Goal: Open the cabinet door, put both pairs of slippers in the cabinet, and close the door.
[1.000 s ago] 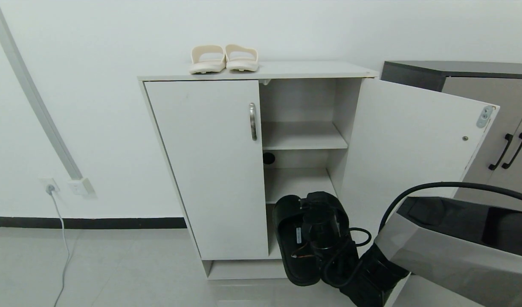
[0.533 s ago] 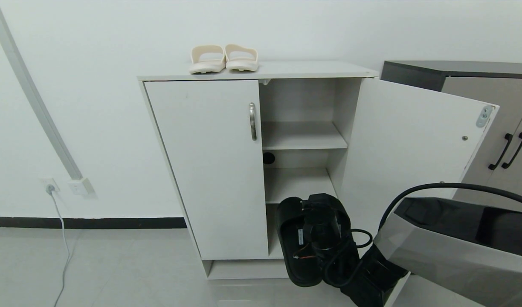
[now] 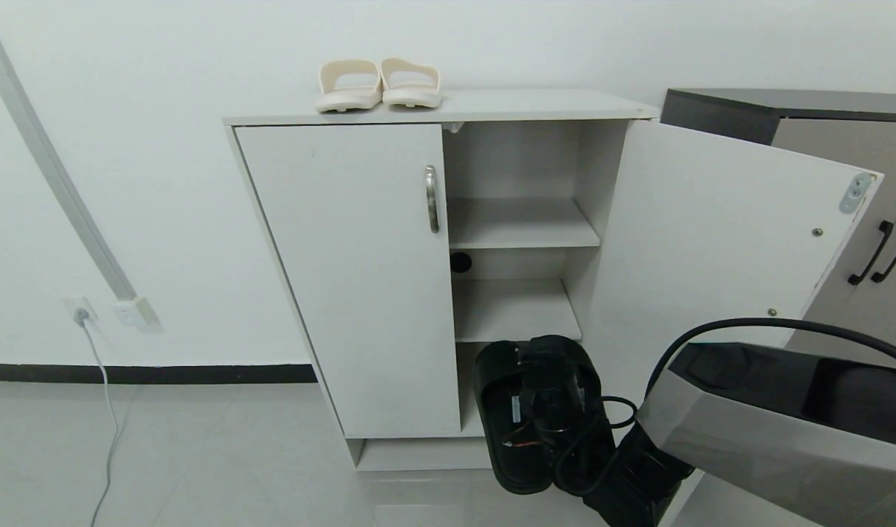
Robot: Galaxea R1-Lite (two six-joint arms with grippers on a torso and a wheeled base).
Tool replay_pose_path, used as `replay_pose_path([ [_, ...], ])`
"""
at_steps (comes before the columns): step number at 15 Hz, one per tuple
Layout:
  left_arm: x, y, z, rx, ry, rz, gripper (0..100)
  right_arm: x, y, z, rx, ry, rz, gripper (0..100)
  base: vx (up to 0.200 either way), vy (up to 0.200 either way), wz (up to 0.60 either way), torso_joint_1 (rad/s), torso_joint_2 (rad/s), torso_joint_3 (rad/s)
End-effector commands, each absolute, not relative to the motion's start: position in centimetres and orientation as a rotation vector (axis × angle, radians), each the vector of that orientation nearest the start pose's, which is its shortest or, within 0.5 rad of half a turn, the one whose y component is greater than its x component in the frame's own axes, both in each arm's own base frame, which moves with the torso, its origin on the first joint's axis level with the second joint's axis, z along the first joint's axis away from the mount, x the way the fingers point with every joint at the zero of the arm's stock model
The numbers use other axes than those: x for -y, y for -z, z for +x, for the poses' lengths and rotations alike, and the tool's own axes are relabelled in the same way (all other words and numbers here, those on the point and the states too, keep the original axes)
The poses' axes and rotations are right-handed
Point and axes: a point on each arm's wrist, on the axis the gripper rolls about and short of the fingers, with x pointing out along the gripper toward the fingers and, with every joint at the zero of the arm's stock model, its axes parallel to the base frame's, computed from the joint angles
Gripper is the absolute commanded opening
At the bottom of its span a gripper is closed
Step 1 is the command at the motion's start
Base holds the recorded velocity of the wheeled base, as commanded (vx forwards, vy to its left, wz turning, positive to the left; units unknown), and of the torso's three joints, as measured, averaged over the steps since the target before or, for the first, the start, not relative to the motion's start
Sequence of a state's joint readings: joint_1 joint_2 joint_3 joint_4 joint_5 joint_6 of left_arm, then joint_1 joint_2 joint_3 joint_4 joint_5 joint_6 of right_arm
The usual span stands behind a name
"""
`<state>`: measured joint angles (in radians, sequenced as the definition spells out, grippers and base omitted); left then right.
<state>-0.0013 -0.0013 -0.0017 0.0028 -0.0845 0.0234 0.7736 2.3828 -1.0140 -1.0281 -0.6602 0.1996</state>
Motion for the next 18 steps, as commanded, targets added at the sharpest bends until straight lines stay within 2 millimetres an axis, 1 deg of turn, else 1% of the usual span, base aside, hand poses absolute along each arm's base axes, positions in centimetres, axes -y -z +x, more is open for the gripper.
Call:
replay_pose_path([
  [1,0.2,-7.6,-2.3,0.000,0.086,0.024,0,-28.3,-1.5,30.9,-0.271,-0.087,-0.030,0,0.000,0.000,0.00,0.002,0.00,-0.193],
  [8,0.2,-7.6,-2.3,-0.001,0.086,0.023,0,-28.4,-1.3,31.0,-0.263,-0.087,-0.023,0,0.000,0.000,0.00,0.004,0.00,-0.181],
  [11,0.2,-7.6,-2.3,0.000,0.086,0.024,0,-28.8,-0.2,31.5,-0.194,-0.088,-0.002,0,0.000,0.000,0.00,-0.001,0.00,-0.022],
  [14,0.2,-7.6,-2.3,0.000,0.086,0.024,0,-28.8,-0.5,31.8,-0.161,-0.088,0.010,0,0.000,0.000,0.00,0.000,0.00,0.000],
  [18,0.2,-7.6,-2.3,0.000,0.086,0.024,0,-28.8,-0.4,31.9,-0.160,-0.086,0.013,0,0.000,0.000,0.00,0.000,0.00,0.000],
])
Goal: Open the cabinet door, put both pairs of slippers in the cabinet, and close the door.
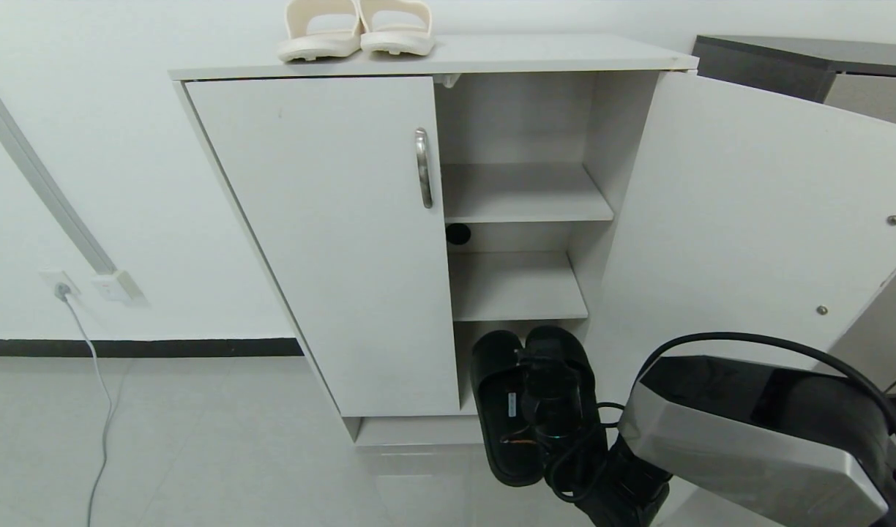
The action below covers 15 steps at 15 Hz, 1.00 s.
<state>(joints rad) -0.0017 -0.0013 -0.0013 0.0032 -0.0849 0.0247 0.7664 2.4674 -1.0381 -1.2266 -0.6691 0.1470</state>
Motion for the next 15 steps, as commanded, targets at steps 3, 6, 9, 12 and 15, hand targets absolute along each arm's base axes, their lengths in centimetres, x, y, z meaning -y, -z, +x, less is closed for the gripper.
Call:
replay_pose_path([
  [3,0.19,-7.56,-2.30,0.000,0.086,0.024,0,-28.70,-0.58,31.98,-0.158,-0.083,0.015,0,0.000,0.000,0.00,0.000,0.00,0.000],
  [6,0.19,-7.56,-2.30,0.000,0.087,0.024,0,-28.65,-0.58,32.02,-0.158,-0.081,0.012,0,0.067,0.000,0.00,-0.002,0.00,0.001],
  [9,0.19,-7.56,-2.30,0.000,0.086,0.024,0,-28.55,-0.58,32.11,-0.158,-0.077,0.012,0,0.200,0.000,0.00,-0.004,0.00,0.004],
  [12,0.19,-7.56,-2.30,-0.001,0.087,0.023,0,-28.44,-0.70,32.28,-0.154,-0.073,0.015,0,0.200,0.000,0.00,0.004,0.00,0.001],
  [15,0.19,-7.56,-2.30,-0.001,0.086,0.023,0,-28.35,-0.86,32.47,-0.149,-0.070,0.011,0,0.200,0.000,0.00,0.004,0.00,0.001],
])
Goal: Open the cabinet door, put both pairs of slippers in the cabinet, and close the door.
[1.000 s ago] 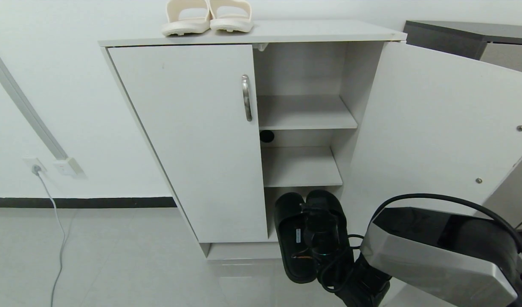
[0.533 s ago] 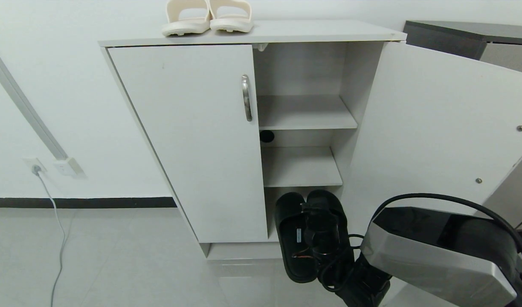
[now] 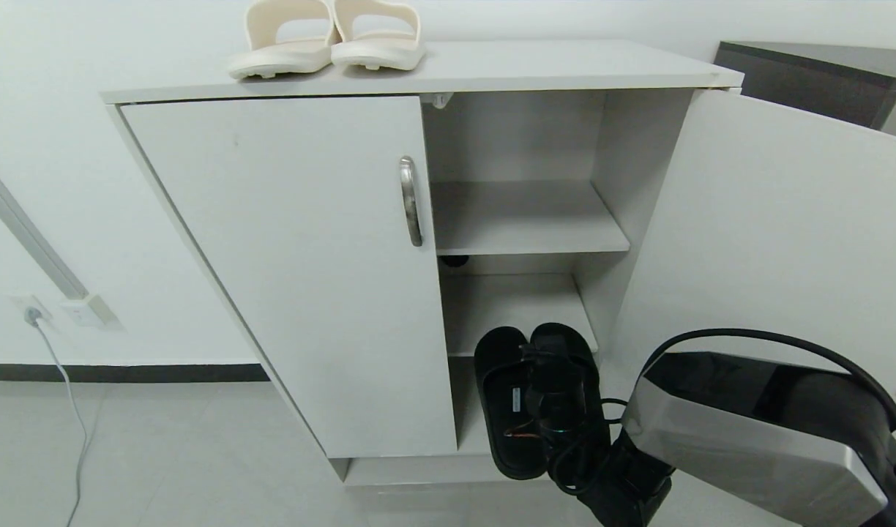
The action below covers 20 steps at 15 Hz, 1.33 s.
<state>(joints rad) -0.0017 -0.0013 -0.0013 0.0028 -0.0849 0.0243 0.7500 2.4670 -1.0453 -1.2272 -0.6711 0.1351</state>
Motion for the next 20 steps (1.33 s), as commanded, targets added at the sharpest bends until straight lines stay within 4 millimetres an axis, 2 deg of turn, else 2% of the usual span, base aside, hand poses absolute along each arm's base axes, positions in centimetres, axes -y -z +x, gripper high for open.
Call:
replay_pose_path([
  [1,0.2,-7.6,-2.3,0.000,0.086,0.024,0,-28.4,-1.0,32.5,-0.144,-0.069,0.011,0,0.200,0.000,0.00,0.002,0.00,0.002],
  [5,0.2,-7.6,-2.3,0.000,0.086,0.024,0,-28.4,-2.0,34.1,-0.096,-0.058,0.055,0,0.050,0.000,0.00,0.001,0.00,0.001],
  [13,0.2,-7.6,-2.3,0.001,0.086,0.025,0,-29.2,-2.1,40.4,-0.145,0.013,0.020,0,0.000,0.000,0.00,0.000,0.00,0.000],
  [20,0.2,-7.6,-2.3,0.001,0.086,0.025,0,-29.8,-2.7,44.2,-0.112,0.024,0.038,0,0.000,0.000,0.00,0.000,0.00,0.000],
])
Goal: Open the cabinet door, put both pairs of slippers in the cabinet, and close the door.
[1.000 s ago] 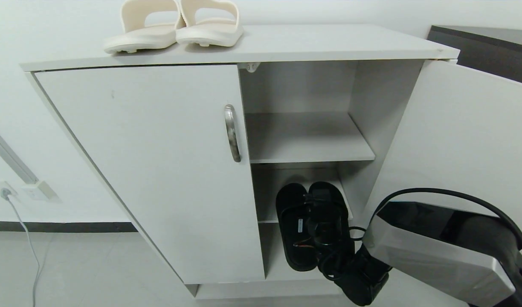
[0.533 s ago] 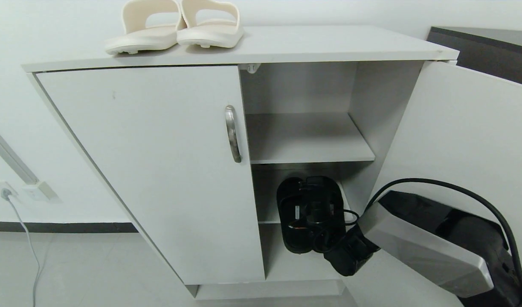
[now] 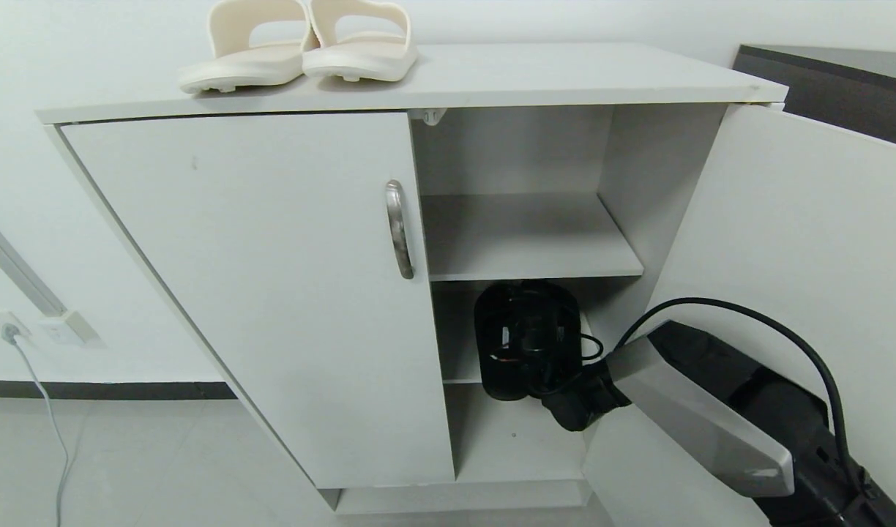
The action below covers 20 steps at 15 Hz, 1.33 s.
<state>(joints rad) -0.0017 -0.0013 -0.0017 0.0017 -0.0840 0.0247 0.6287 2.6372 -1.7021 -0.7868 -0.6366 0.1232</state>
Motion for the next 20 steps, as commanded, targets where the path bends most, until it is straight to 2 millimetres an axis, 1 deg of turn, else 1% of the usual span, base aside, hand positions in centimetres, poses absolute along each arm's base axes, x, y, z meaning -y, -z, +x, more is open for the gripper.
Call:
replay_pose_path([
  [1,0.2,-7.6,-2.3,0.001,0.086,0.025,0,-29.8,-2.7,44.7,-0.111,0.030,0.037,0,0.000,0.000,0.00,0.000,0.00,0.000],
  [6,0.2,-7.6,-2.3,0.001,0.084,0.025,0,-29.9,-2.7,46.2,-0.117,0.034,0.030,0,0.000,0.000,0.00,0.000,0.00,0.000],
  [14,0.2,-7.6,-2.3,0.001,0.084,0.025,0,-29.9,-1.7,46.4,-0.131,0.027,0.022,0,0.000,0.000,0.00,0.000,0.00,0.000],
  [16,0.2,-7.6,-2.3,0.001,0.084,0.025,0,-29.9,-1.7,46.4,-0.130,0.027,0.023,0,0.000,0.000,0.00,0.000,0.00,0.000],
  [17,0.2,-7.6,-2.3,0.001,0.084,0.025,0,-29.9,-1.6,46.4,-0.132,0.026,0.021,100,0.000,0.000,0.00,0.000,0.00,0.000],
  [20,0.2,-7.6,-2.3,0.001,0.084,0.025,0,-30.0,-1.4,46.1,-0.139,0.023,0.018,100,0.000,0.000,0.00,0.000,0.00,0.000],
])
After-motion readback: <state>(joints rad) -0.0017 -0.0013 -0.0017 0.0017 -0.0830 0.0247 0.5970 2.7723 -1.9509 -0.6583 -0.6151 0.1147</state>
